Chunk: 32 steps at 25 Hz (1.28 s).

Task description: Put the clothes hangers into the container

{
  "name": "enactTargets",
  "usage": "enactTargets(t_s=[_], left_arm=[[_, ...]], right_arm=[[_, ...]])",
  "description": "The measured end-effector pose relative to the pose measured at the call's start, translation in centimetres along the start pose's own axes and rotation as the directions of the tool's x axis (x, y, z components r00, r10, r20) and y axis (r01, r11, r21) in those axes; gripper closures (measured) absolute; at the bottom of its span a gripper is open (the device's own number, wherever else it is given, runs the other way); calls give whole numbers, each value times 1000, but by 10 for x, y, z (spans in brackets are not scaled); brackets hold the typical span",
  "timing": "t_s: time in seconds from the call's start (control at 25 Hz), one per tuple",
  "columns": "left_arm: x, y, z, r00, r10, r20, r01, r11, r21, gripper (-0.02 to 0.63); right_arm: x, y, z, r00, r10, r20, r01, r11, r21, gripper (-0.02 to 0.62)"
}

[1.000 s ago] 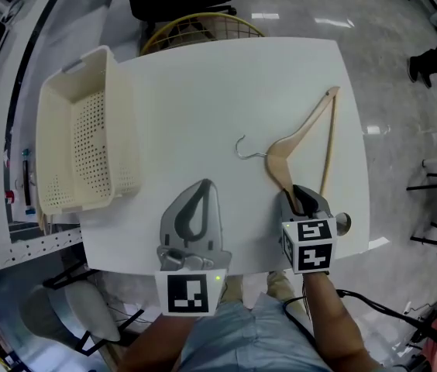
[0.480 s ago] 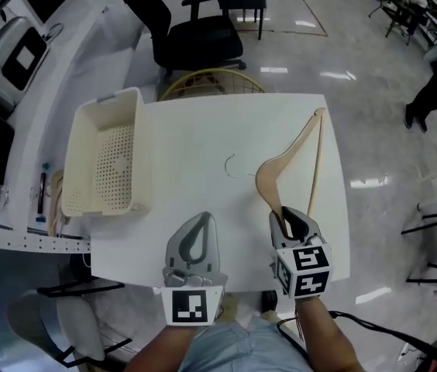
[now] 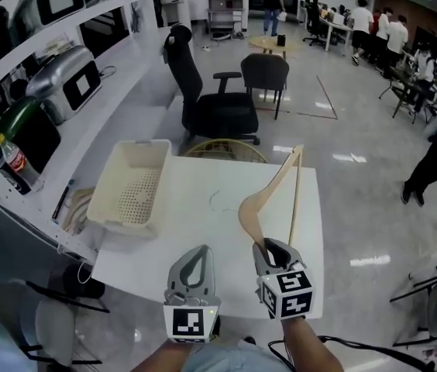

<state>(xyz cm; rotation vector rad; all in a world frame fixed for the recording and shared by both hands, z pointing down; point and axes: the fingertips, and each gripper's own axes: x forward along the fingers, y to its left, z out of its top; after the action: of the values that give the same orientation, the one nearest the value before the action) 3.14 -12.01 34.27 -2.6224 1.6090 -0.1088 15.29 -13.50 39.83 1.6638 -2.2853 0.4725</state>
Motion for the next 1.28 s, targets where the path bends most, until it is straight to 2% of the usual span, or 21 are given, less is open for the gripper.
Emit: enactTargets(t_s=[0.24, 0.4, 0.68, 0.84, 0.96, 1.04, 1.28], left_arm=[[-36, -15, 12, 997, 75, 37, -77, 995, 65, 594], [-61, -28, 18, 991, 132, 30, -133, 990, 44, 594], [-91, -28, 20, 981, 194, 21, -195, 978, 79, 594], [-96, -20, 23, 978, 204, 38, -207, 972, 109, 594], [-99, -11, 23, 975, 221, 34, -223, 973, 53, 595], [-100, -2, 20, 974, 225, 34, -226, 973, 43, 594], [-99, 52, 6, 975, 218, 40, -220, 974, 45, 594]], right_arm=[[-29, 8, -10, 997, 74, -6, -74, 996, -39, 503], [-46, 15, -22, 992, 123, -18, -124, 991, -49, 503], [-55, 44, -29, 976, 215, -32, -217, 974, -61, 503], [-54, 54, -22, 972, 236, -25, -237, 969, -73, 503], [-47, 62, -21, 971, 238, -29, -239, 968, -80, 503], [-41, 68, -22, 971, 237, -36, -239, 967, -86, 503], [-6, 100, -22, 975, 216, -57, -220, 972, -81, 503]])
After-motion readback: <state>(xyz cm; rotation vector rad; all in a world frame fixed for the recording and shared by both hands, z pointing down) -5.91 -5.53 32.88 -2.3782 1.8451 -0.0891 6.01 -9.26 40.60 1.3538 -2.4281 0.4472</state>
